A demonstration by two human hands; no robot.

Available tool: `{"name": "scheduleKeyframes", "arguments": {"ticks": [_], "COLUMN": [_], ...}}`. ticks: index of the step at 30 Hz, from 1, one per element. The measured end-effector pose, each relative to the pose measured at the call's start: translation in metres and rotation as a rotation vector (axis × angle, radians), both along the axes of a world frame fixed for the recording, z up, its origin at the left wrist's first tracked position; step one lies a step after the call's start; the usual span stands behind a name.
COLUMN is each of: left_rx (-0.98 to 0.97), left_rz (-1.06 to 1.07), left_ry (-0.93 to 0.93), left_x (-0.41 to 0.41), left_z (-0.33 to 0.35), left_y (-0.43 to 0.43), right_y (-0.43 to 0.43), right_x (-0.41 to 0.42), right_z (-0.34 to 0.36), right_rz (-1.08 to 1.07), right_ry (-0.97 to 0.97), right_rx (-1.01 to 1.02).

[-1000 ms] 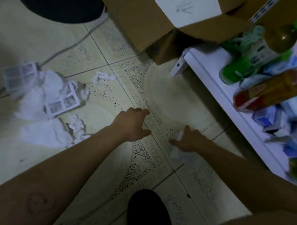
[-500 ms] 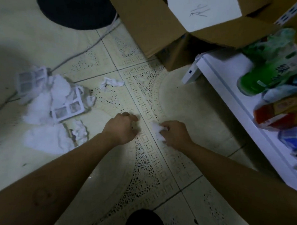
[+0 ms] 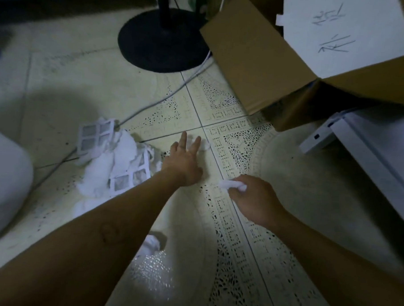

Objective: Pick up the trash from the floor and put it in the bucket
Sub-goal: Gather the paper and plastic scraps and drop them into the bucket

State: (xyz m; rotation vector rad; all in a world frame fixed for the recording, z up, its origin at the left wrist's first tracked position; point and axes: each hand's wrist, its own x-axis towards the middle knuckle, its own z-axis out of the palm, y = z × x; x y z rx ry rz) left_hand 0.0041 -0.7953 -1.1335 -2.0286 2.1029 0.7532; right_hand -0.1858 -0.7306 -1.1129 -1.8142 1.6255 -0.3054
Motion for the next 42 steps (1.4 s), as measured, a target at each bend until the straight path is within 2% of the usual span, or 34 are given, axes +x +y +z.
{"name": "scheduleKeyframes", "arguments": {"ticks": [2,5,8,11,15,21,24,28,32,35,39,42], "left_rx": [-0.003,-0.146,-0.190,-0.159,-0.225,-0.485,-0.561,-0.591,-0.708,-0.751,-0.700,-0.680], "left_rz": [-0.014,-0.096,-0.122,-0.085,-0.009,-0.018,0.029,0.101,0.118,0.235,0.451,0.594], "left_ry": [-0.074,-0.163,-0.114,-0.011,0.151,0.170,0.191,0.285,0.152,0.138,0.109,0.045], "left_x": [0.002,0.004,0.013,0.026,0.037,0.075,0.112,0.162,0.219,0.274,0.359,0.416], "left_z": [-0.005,-0.010,-0.008,0.007,0.056,0.162,0.215,0.288,0.345,0.354,0.337,0.323], "left_y": [-0.003,0.002,0.011,0.016,0.012,0.007,0.014,0.034,0.055,0.083,0.127,0.157], "right_y": [0.002,-0.002,-0.008,-0.015,-0.029,-0.057,-0.056,-0.050,-0.038,-0.025,0.000,0.014], "right_x": [-0.001,0.002,0.010,0.021,0.033,0.062,0.094,0.144,0.219,0.289,0.371,0.415], "right_z": [0.000,0.007,0.018,0.027,0.055,0.140,0.191,0.264,0.316,0.322,0.315,0.313], "right_rz": [-0.028,-0.064,-0.058,-0.094,-0.122,-0.073,-0.032,0.100,0.188,0.230,0.287,0.381], "right_ry": [-0.052,-0.076,-0.108,-0.158,-0.202,-0.323,-0.366,-0.329,-0.294,-0.362,-0.473,-0.417], "right_rx": [0.002,0.064,0.120,0.066,-0.005,-0.075,-0.118,-0.202,-0.371,-0.386,-0.357,-0.418]}}
